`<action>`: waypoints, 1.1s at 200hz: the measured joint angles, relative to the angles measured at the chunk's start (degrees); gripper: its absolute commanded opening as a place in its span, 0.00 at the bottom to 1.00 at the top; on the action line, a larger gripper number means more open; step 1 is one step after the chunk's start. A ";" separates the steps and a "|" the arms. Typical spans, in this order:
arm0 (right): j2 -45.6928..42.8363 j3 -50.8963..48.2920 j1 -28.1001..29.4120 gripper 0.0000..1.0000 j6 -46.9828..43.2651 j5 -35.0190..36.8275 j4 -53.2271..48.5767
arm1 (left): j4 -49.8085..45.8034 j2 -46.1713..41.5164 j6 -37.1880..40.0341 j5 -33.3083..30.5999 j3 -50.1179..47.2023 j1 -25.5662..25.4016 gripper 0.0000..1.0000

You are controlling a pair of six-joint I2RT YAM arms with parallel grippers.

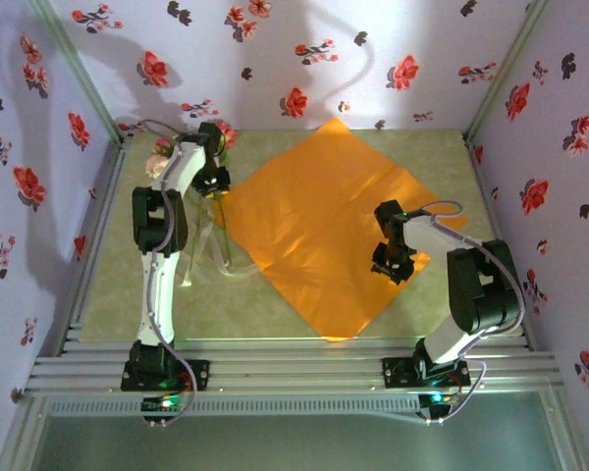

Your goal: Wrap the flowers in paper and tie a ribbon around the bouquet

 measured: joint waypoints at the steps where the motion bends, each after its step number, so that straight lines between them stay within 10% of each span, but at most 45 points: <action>1: 0.00 0.00 0.00 0.33 0.00 0.00 -0.02 | -0.04 0.00 0.11 -0.07 0.04 0.00 0.24; 55: 0.00 0.00 0.00 0.33 0.00 0.00 -0.11 | -0.81 0.09 1.97 -1.86 0.20 -0.15 0.00; 166: 0.68 0.00 -0.28 0.32 -1.44 0.92 -0.04 | -4.66 -14.67 4.68 -12.48 -2.84 -6.08 0.00; 220: 0.04 0.00 -0.39 0.35 -1.97 1.07 -0.07 | -0.11 -26.64 0.59 -1.81 -8.28 -8.04 0.00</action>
